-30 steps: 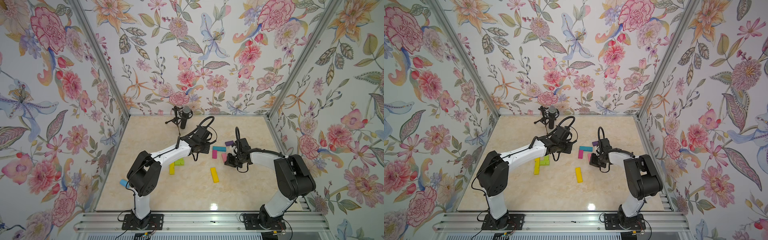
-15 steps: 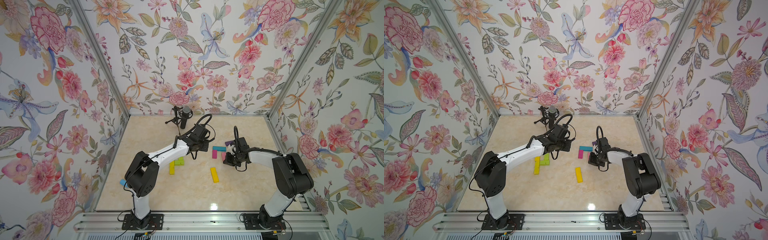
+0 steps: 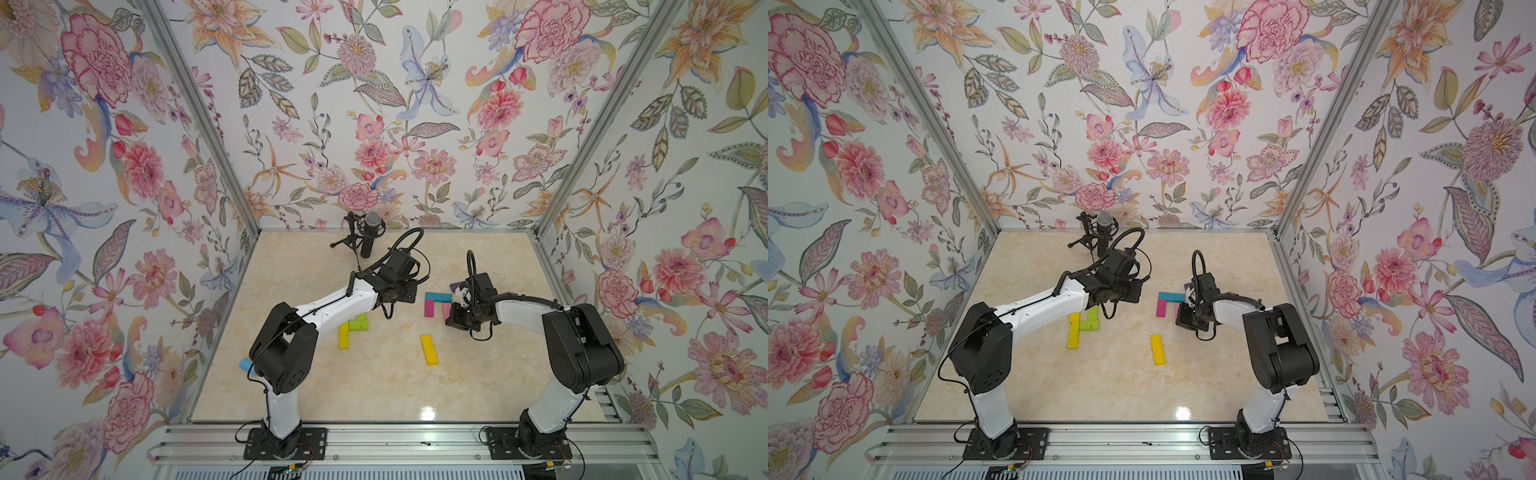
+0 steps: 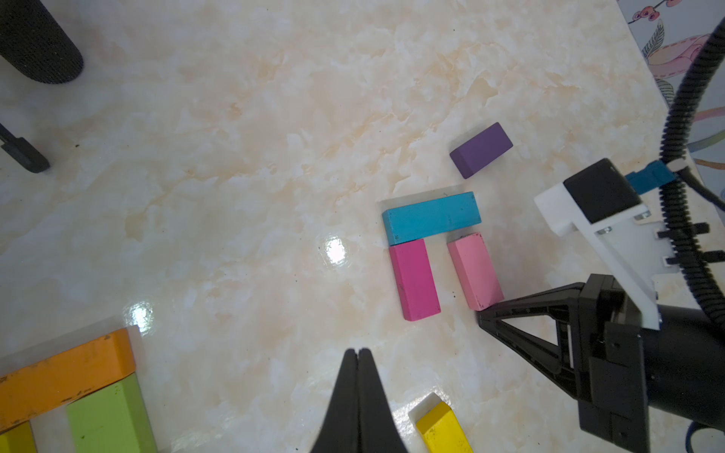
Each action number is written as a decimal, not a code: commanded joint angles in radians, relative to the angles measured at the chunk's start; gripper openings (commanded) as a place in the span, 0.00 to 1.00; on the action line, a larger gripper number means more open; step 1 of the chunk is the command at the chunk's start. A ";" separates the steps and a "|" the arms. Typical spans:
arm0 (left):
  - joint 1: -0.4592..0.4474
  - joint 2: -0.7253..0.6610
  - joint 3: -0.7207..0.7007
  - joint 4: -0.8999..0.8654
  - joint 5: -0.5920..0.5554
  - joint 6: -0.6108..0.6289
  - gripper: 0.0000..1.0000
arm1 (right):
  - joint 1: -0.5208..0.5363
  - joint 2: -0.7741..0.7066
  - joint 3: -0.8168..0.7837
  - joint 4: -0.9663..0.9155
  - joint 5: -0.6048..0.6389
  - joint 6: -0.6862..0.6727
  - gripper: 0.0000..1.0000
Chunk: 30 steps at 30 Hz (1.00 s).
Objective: Assemble the letter p with building blocks
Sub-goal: Assemble the building block at the center of the board.
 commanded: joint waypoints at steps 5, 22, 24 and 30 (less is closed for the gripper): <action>0.012 -0.013 -0.013 -0.002 0.008 0.013 0.00 | 0.012 0.008 -0.013 -0.032 0.049 0.019 0.00; 0.017 -0.024 -0.034 0.002 0.007 0.011 0.00 | 0.017 0.054 0.018 -0.032 0.064 0.017 0.00; 0.018 -0.027 -0.034 0.001 0.005 0.011 0.00 | 0.017 0.044 0.011 -0.031 0.063 0.021 0.00; 0.022 -0.022 -0.033 0.004 0.008 0.011 0.00 | 0.011 -0.022 -0.009 -0.038 0.051 0.026 0.00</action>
